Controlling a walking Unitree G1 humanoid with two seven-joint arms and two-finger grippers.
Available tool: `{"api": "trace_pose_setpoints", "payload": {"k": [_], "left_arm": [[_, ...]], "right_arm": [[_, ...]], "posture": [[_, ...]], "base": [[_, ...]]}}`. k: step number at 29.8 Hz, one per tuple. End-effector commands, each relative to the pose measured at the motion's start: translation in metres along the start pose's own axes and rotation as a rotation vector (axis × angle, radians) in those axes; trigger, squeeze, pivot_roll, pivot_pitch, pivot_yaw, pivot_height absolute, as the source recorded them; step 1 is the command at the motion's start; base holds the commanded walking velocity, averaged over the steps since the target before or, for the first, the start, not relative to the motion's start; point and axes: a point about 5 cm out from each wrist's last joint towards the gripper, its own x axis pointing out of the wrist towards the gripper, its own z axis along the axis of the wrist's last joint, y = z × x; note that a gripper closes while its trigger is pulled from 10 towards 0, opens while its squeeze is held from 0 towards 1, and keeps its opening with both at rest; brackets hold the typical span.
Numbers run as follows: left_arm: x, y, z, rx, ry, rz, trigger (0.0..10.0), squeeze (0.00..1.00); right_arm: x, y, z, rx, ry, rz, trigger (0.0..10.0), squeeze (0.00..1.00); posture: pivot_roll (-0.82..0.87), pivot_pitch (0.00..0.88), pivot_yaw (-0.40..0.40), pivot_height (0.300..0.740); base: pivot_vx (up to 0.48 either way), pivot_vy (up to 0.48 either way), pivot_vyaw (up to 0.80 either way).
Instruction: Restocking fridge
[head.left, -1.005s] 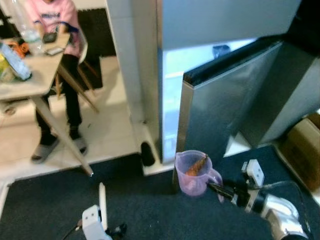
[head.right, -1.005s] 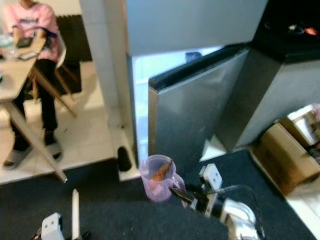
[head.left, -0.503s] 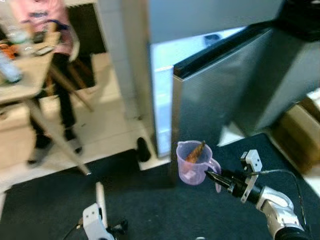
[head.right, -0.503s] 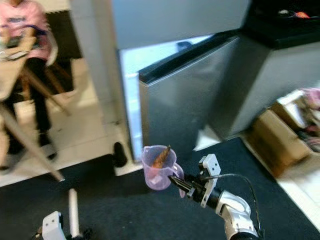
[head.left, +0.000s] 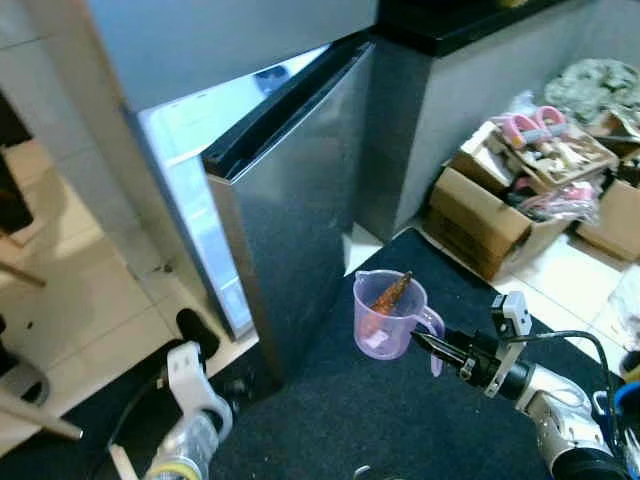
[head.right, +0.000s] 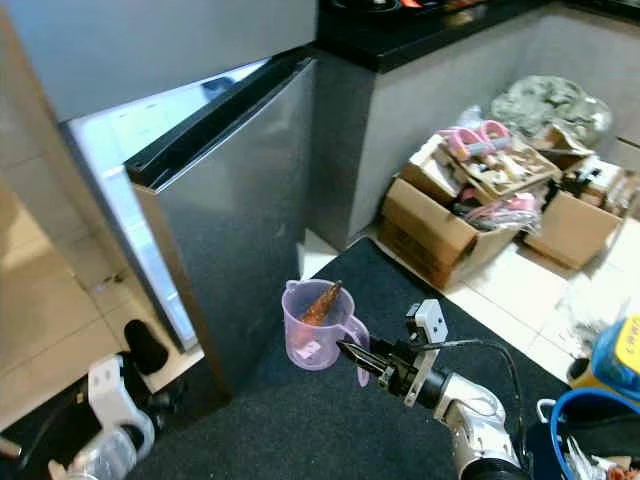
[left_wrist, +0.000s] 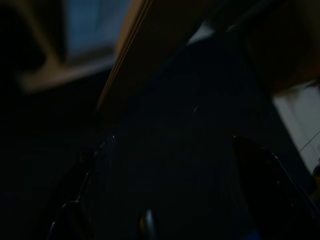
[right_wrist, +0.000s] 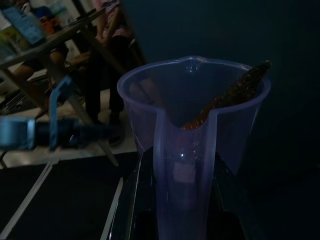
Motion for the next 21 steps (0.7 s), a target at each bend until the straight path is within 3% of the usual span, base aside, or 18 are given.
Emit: {"api": "trace_pose_setpoints", "payload": {"k": [1, 6, 11, 15, 21], "left_arm": [[-0.002, 0.008, 0.009, -0.001, -0.038, 0.026, 10.0, 0.00], [0.001, 0.009, 0.025, -0.007, -0.104, 0.045, 10.0, 0.00], [0.003, 0.017, 0.056, -0.025, -0.232, 0.098, 10.0, 0.00], [0.003, 0.018, 0.064, -0.029, -0.264, 0.109, 10.0, 0.00], [0.001, 0.024, 0.088, -0.041, -0.371, 0.174, 10.0, 0.00]], "right_arm": [[0.001, 0.002, 0.004, -0.002, -0.021, 0.020, 10.0, 0.00], [0.001, 0.003, 0.004, 0.000, -0.021, 0.025, 10.0, 0.00], [0.001, 0.005, 0.005, -0.002, -0.031, 0.027, 10.0, 0.00], [0.001, 0.005, 0.006, -0.004, -0.045, 0.020, 10.0, 0.00], [0.000, 0.004, 0.007, 0.002, -0.047, 0.011, 10.0, 0.00]], "posture": [[-0.12, 0.018, 0.020, 0.740], [-0.12, 0.019, 0.022, 0.740], [-0.12, 0.022, 0.028, 0.740], [-0.12, 0.022, 0.028, 0.740], [-0.12, 0.021, 0.031, 0.740]], "base": [[0.000, 0.000, -0.80], [0.000, 0.000, -0.80], [0.000, 0.000, -0.80], [0.000, 0.000, -0.80], [0.000, 0.000, 0.00]]}}
